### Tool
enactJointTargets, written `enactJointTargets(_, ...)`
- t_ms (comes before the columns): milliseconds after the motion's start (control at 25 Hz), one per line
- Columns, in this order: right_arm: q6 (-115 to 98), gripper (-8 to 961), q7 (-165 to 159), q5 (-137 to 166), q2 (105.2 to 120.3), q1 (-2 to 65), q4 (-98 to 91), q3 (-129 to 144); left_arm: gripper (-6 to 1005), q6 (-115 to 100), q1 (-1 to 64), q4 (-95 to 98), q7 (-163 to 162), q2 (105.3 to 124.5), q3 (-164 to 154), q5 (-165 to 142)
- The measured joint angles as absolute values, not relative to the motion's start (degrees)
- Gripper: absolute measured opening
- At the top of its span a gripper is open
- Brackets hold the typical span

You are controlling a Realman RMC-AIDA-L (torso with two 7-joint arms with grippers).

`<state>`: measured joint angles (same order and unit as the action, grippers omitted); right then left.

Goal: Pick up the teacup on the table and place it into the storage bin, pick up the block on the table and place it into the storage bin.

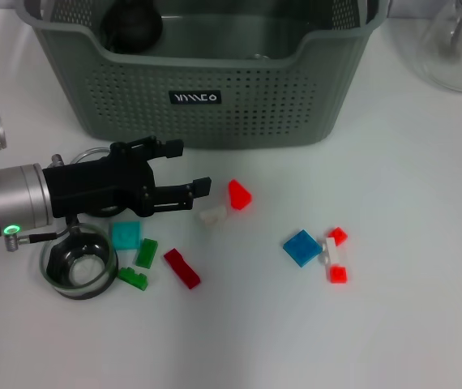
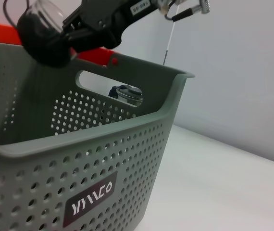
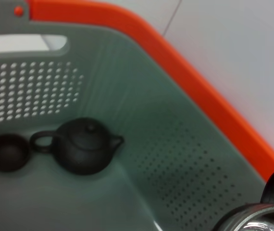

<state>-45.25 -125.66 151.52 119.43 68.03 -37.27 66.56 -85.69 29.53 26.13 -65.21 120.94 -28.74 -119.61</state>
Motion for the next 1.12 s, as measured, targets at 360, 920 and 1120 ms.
enactJointTargets(360,-41.12,133,-126.01,151.52,120.27,68.13,-33.1,73.55,859,-85.05,29.53,25.88,-65.21,120.94,-28.74,-119.62)
enactJointTargets(920,-40.87,156,-126.28,151.52,120.52,67.71,-31.2,74.86,860,-85.05,29.27,25.83,-65.21,121.03,-28.74,-119.62)
enactJointTargets(1120,-41.2,164,-126.47,151.52,120.58,67.6,-31.17,74.93,860,-85.08,29.12,25.83,-65.21,121.03,-28.74,-119.62)
